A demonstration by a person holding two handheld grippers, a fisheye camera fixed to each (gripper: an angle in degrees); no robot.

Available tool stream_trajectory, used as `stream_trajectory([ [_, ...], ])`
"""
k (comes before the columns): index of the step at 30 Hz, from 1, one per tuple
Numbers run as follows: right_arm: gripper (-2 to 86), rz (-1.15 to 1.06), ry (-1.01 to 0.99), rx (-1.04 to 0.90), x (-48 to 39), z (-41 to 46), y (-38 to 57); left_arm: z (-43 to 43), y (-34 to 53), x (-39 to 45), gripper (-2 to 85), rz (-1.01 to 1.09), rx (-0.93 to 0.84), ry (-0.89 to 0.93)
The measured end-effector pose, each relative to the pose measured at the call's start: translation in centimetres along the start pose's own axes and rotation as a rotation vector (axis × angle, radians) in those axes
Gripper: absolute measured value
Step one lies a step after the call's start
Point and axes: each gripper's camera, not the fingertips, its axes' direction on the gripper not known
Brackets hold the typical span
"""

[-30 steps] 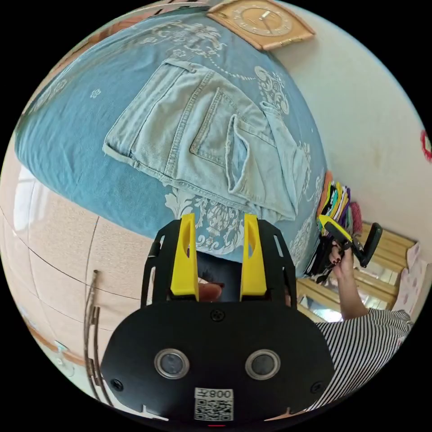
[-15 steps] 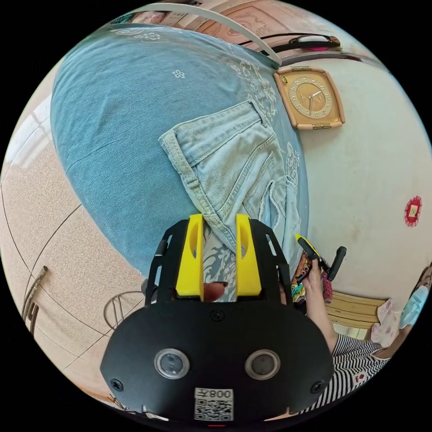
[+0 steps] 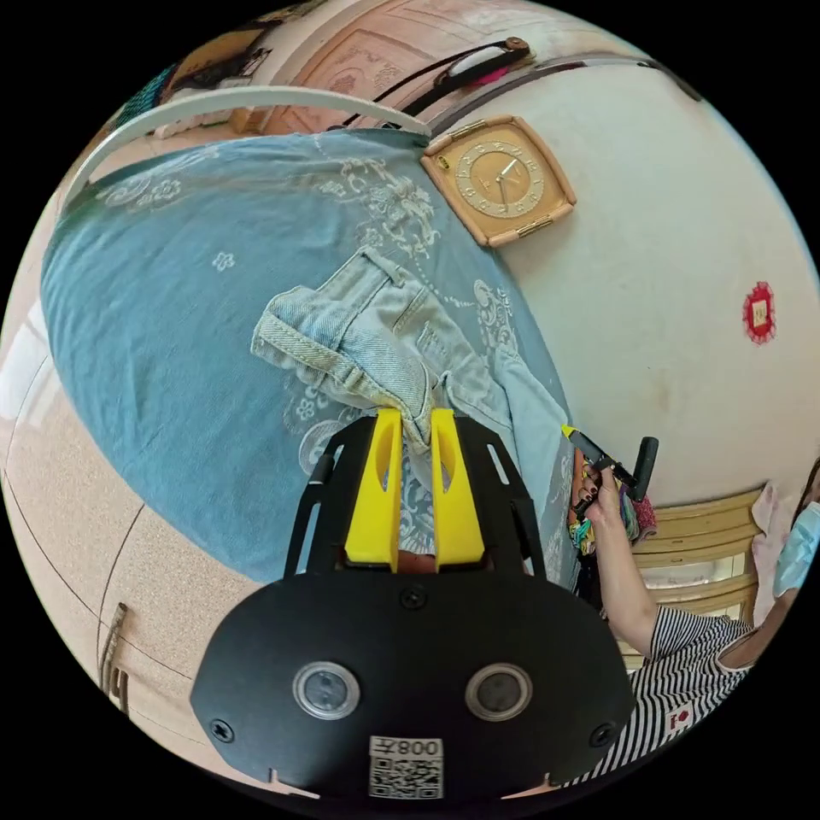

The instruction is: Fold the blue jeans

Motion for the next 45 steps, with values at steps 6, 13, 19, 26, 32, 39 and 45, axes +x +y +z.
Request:
stream_trajectory([
  [6,0.7,0.201,0.198,0.235,5.0,-15.3,8.8,-3.4,-1.7,3.2,5.2,0.191,0.051,-0.02],
  [13,0.3,0.829,0.479,-0.089,13.9,-16.3,28.8,-0.9,4.0,-3.1,6.7,-0.014,-0.115,-0.2],
  [19,1.7,0.726,0.172,0.034,7.2,-12.2,32.9,-0.9,7.4,-1.1,8.3,0.053,-0.124,-0.059],
  [26,7.2,-0.149,0.12,-0.103,-15.7,0.6,19.6,1.8,2.9,6.0,10.5,0.267,-0.161,-0.146],
  [32,10.6,-0.612,0.204,-0.242,-27.8,10.4,19.0,5.3,-3.4,11.0,11.9,0.463,-0.191,-0.345],
  [39,1.8,-0.616,0.182,-0.213,-27.2,11.6,22.1,11.3,-10.1,15.2,12.5,0.625,-0.285,-0.474],
  [45,-0.1,-0.428,0.008,-0.167,-21.6,7.5,22.8,15.6,-11.3,17.3,7.3,0.709,-0.42,-0.677],
])
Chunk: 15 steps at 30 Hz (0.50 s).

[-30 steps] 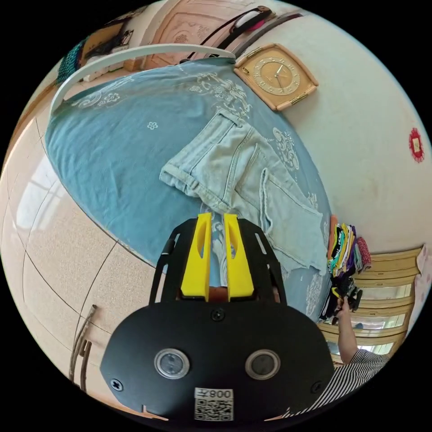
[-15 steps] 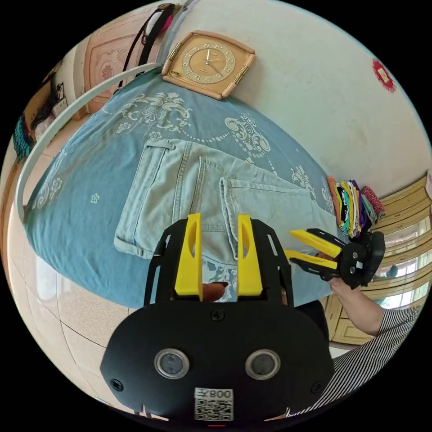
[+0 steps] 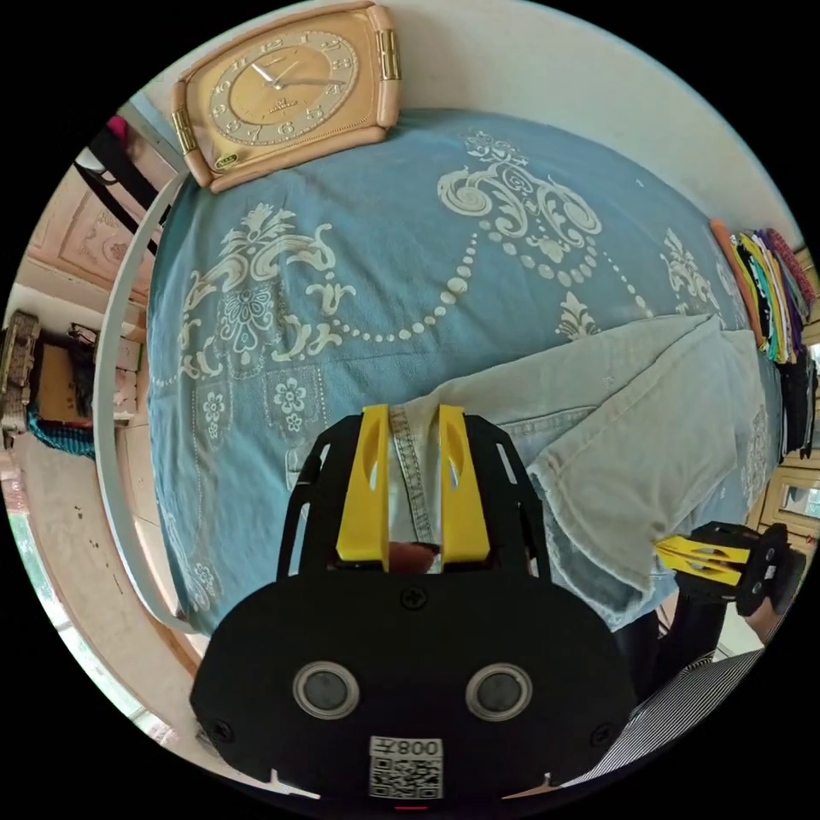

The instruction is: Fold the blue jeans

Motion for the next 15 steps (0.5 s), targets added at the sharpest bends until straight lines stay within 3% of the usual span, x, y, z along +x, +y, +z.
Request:
stream_trajectory([
  [7,-0.4,0.318,-0.098,0.275,10.8,-11.1,8.7,-8.9,3.1,-0.4,2.1,0.023,0.214,0.094],
  [11,-0.4,0.448,-0.113,0.423,15.1,-17.9,16.0,-16.1,10.1,-0.3,1.4,0.03,0.432,0.181],
  [15,-0.4,0.523,-0.076,0.577,16.0,-24.9,26.5,-19.3,18.4,-0.4,1.3,-0.005,0.542,0.228],
])
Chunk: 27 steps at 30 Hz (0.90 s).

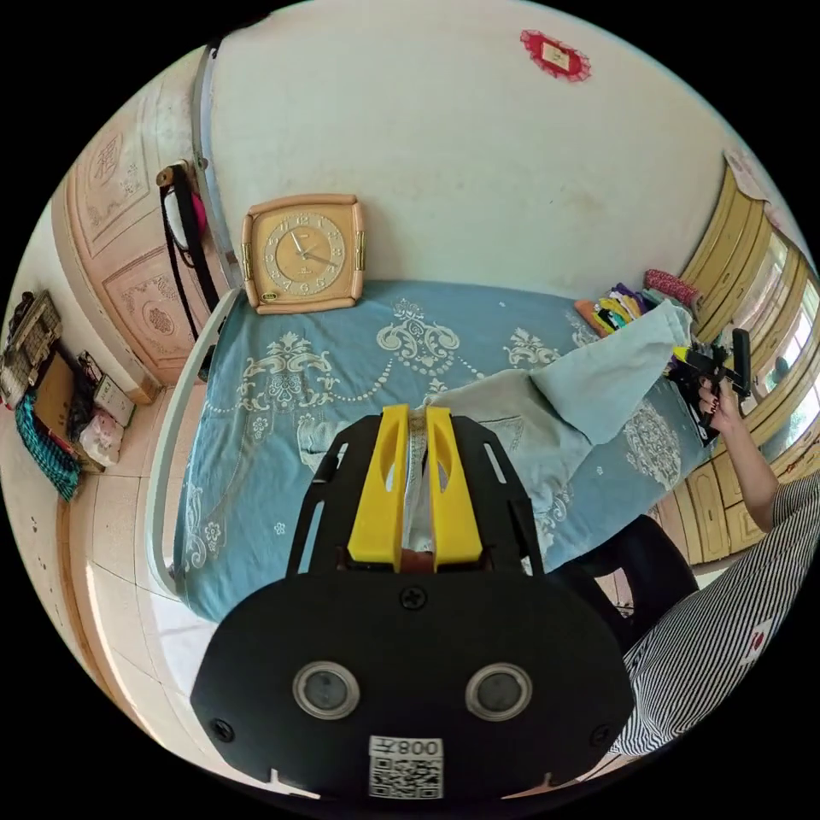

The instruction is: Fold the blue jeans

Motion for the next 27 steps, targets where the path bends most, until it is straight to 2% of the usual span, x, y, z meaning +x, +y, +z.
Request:
stream_trajectory([
  [3,-0.3,0.058,0.01,0.063,2.9,-6.6,5.0,-2.4,6.2,0.1,1.5,-0.089,-0.001,0.001],
  [5,-0.3,0.15,0.001,0.046,5.8,-8.9,8.9,-1.2,11.7,0.1,1.9,-0.176,-0.084,0.05],
  [7,-0.2,0.38,0.041,0.002,10.9,-10.5,15.5,0.6,15.5,-0.2,2.1,-0.292,-0.171,0.106],
  [8,-0.2,0.455,0.068,-0.02,12.2,-10.6,17.4,1.8,17.7,-0.3,2.2,-0.368,-0.246,0.084],
  [10,0.0,0.82,0.109,-0.106,17.6,-10.9,25.4,2.7,20.3,-0.7,2.2,-0.473,-0.31,0.028],
  [11,0.0,0.902,0.126,-0.107,18.4,-11.1,27.2,2.8,21.3,-1.0,2.3,-0.534,-0.331,0.025],
  [13,0.1,1.115,0.173,-0.032,19.6,-12.8,32.4,1.8,21.5,-1.3,2.7,-0.568,-0.277,0.033],
  [15,0.2,1.159,0.207,0.04,19.7,-13.8,33.5,1.2,20.1,-1.4,3.8,-0.534,-0.23,0.039],
  [17,0.4,1.127,0.249,0.056,19.7,-14.1,32.4,1.8,16.6,-1.7,6.1,-0.47,-0.222,0.024],
  [20,1.2,0.953,0.3,0.003,19.8,-12.2,26.0,4.8,10.8,-1.9,8.1,-0.371,-0.242,0.018],
  [23,3.2,0.659,0.351,-0.134,18.4,-6.7,16.0,9.0,5.1,-2.0,9.7,-0.303,-0.286,-0.008],
  [27,6.8,0.211,0.4,-0.29,13.6,4.7,2.4,13.8,-0.1,-3.0,11.1,-0.285,-0.334,-0.077],
])
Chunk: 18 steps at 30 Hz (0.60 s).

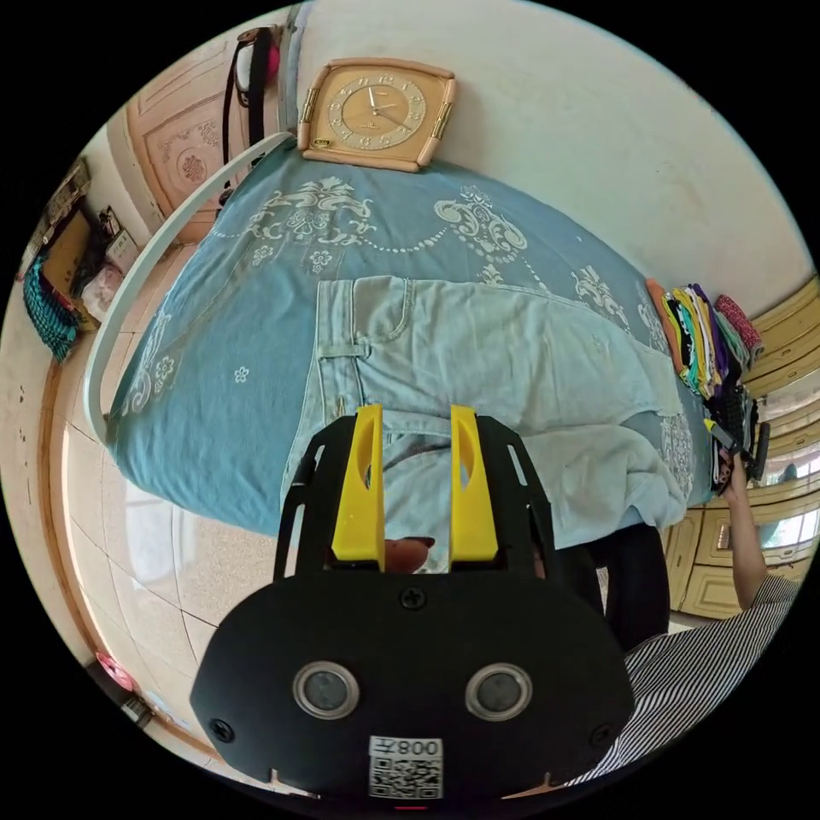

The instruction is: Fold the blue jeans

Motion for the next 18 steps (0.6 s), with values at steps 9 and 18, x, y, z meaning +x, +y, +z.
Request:
stream_trajectory([
  [9,10.4,-0.662,0.319,-0.188,-19.5,15.9,-17.3,7.5,-9.3,-2.6,11.0,-0.157,-0.115,-0.068],
  [18,4.2,-0.639,0.169,-0.285,-21.1,21.6,-21.6,9.1,-11.1,0.9,4.5,-0.074,-0.066,-0.137],
])
